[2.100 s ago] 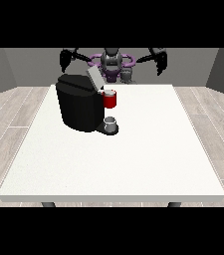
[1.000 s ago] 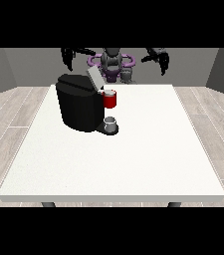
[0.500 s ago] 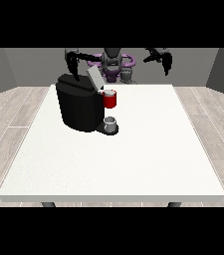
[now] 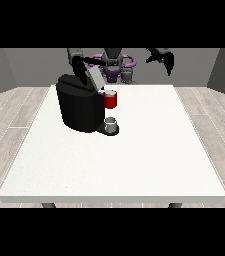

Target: Insert the coffee pod into the coffee machine and close the lid

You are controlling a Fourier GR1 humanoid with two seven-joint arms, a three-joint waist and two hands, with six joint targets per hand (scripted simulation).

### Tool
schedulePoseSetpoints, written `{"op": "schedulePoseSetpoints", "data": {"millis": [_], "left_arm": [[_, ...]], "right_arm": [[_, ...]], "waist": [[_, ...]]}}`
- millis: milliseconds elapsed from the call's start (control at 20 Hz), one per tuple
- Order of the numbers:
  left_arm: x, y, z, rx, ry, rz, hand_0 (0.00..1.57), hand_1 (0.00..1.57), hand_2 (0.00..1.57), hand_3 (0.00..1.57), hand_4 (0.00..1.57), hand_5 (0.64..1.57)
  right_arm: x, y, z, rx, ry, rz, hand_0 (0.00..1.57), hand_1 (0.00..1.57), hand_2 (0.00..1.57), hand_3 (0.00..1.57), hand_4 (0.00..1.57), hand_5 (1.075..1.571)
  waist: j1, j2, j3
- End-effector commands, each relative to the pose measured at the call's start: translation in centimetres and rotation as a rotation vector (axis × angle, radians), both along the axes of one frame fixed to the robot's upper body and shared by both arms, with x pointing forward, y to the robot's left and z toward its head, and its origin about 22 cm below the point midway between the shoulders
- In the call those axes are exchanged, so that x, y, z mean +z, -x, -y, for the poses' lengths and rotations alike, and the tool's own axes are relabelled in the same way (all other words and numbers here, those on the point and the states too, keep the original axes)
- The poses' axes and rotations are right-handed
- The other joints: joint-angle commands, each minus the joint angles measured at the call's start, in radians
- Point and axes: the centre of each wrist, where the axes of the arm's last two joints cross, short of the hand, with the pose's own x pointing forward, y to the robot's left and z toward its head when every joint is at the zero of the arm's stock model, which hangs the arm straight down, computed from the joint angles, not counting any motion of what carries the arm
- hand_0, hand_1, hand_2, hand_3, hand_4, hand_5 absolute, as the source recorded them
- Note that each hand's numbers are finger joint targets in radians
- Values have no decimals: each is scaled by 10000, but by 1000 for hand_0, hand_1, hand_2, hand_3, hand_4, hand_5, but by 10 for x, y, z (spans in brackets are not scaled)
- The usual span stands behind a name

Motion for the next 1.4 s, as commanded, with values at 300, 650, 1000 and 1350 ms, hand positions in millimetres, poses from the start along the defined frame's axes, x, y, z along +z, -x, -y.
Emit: {"op": "schedulePoseSetpoints", "data": {"millis": [300, 650, 1000, 1350], "left_arm": [[-10, 14, -26, 634, -330, 233, 0, 0, 0, 0, 346, 1571], [9, 2, 10, -134, -414, 88, 0, 0, 0, 0, 411, 1571], [10, 1, 13, -218, -364, 862, 0, 0, 0, 0, 327, 1571], [23, -9, 15, -756, -392, 1108, 0, 0, 0, 0, 379, 1571]], "right_arm": [[16, -11, -22, 693, 616, 480, 0, 0, 0, 0, 127, 1571], [59, -25, -58, 1166, 1238, 1140, 0, 0, 0, 0, 103, 1571], [69, -24, -63, 1447, 1678, 1865, 0, 0, 0, 0, 0, 1571], [115, -25, -69, 1019, 2684, 2592, 0, 0, 0, 0, 219, 1571]], "waist": [[-279, 542, 11], [309, 504, 12], [639, 1228, 12], [1516, 1448, 14]]}}
